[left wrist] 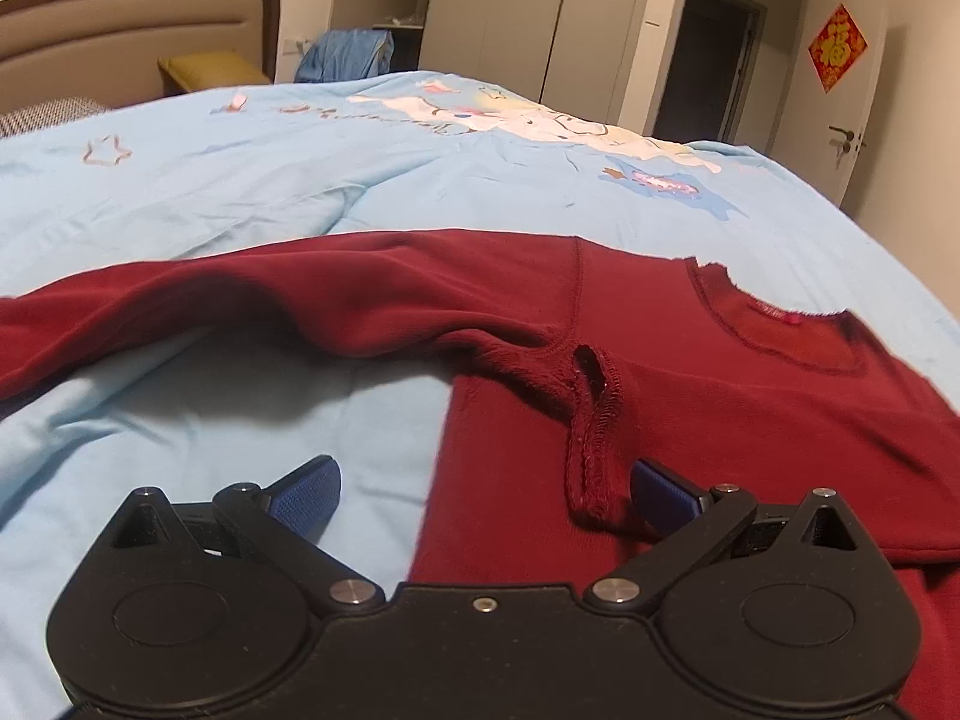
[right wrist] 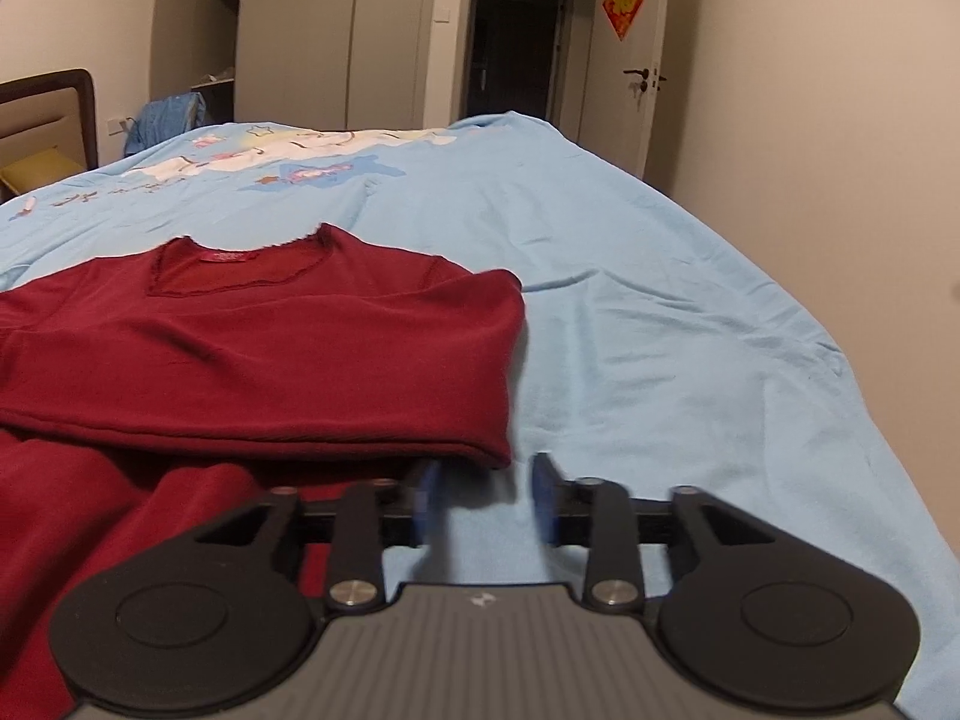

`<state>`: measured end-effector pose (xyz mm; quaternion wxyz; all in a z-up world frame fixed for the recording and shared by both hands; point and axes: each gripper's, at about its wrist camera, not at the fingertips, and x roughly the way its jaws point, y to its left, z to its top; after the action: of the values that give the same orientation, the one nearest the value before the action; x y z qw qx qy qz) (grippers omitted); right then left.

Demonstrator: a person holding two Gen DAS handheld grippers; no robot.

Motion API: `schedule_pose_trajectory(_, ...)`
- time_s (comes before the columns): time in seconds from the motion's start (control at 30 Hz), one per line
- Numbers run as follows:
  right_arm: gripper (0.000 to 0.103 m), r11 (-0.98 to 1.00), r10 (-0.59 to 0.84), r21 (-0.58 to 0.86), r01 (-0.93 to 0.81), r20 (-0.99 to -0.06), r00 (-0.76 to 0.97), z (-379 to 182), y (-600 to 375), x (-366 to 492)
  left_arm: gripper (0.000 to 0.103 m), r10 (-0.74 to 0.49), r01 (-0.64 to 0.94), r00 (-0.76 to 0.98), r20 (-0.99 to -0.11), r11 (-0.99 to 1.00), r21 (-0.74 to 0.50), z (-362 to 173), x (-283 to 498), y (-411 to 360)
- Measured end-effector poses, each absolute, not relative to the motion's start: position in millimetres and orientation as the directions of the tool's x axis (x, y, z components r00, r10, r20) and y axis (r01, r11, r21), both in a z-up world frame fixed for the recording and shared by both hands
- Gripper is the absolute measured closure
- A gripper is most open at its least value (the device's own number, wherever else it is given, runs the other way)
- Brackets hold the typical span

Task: Fold small clothes
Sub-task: 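Reach the left gripper to the other sleeve cuff and grasp it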

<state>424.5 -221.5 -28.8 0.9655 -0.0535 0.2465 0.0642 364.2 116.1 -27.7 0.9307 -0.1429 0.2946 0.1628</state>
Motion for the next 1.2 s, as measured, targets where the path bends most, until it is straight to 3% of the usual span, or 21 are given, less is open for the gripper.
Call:
schedule_pose_trajectory(0.17,0.012,0.973,0.18,-0.044,-0.228,-0.475,0.861,-15,-215,394,0.001,0.222,-0.388,0.793,-0.567,0.902,-0.191,-3,328,136)
schedule_pose_trajectory(0.27,0.0,0.96,0.248,0.001,-0.279,-0.464,0.851,-9,-208,372,0.001,0.251,-0.414,0.8,-0.545,0.889,-0.197,12,308,157)
schedule_pose_trajectory(0.5,0.0,0.932,0.334,0.039,-0.361,-0.481,0.81,-15,-172,325,0.001,0.318,-0.531,0.782,-0.536,0.791,-0.305,31,252,235)
schedule_pose_trajectory(0.67,0.0,0.904,0.396,0.077,-0.42,-0.517,0.759,-29,-145,301,0.001,0.368,-0.652,0.721,-0.587,0.646,-0.396,21,214,299)
schedule_pose_trajectory(0.83,0.0,0.903,0.403,0.105,-0.417,-0.546,0.734,-37,-129,292,0.001,0.346,-0.685,0.722,-0.599,0.474,-0.553,4,191,344)
schedule_pose_trajectory(0.97,0.0,0.908,0.396,0.117,-0.402,-0.552,0.734,-37,-122,288,0.003,0.377,-0.699,0.714,-0.59,0.424,-0.576,-1,192,351)
schedule_pose_trajectory(1.13,0.0,0.91,0.388,0.103,-0.403,-0.559,0.733,-34,-118,285,0.018,0.441,-0.741,0.671,-0.596,0.397,-0.541,-3,202,349)
schedule_pose_trajectory(1.2,0.0,0.911,0.381,0.096,-0.4,-0.566,0.731,-35,-117,284,0.034,0.45,-0.736,0.677,-0.583,0.389,-0.554,-4,206,350)
